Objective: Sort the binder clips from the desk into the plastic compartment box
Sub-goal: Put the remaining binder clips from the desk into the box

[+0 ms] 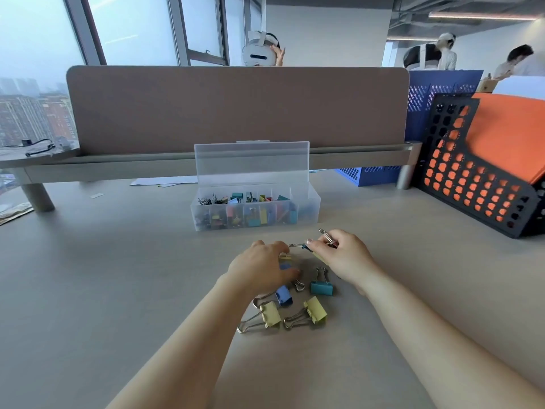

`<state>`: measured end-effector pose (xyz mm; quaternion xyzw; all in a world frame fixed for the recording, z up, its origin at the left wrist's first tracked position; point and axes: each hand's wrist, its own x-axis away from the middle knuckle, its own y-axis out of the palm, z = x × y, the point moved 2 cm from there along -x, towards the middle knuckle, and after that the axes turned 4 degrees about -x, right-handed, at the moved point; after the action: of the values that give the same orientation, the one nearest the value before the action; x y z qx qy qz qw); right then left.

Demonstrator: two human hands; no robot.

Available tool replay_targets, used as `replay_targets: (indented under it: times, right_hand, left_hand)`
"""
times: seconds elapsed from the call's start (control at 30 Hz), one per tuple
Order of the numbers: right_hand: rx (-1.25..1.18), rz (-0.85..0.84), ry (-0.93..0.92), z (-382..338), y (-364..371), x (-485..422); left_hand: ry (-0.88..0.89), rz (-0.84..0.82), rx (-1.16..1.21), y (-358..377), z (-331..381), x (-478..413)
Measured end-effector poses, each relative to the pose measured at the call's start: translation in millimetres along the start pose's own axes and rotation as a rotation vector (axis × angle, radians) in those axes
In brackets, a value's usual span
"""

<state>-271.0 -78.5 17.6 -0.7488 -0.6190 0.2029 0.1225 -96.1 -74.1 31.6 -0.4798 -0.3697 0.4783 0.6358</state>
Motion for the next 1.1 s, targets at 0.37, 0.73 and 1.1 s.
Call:
replay_targets:
  times: [0.37,0.73,1.1]
  right_hand:
    - [-0.022,-0.02,0.003,-1.5,-2.0,1.4]
    - [-0.088,-0.011,0.02,3.2,-3.2,-0.7]
    - [-0.133,0.031,0.014,1.2,-3.0,1.4]
  left_hand:
    - [0.075,-0.086,0.122,-5.7,-4.7,0.0]
    - [0.114,-0.277,0.193,-12.7,-18.9,2.8]
    - [0.11,-0.165,-0.032,-4.9,-9.0,-2.2]
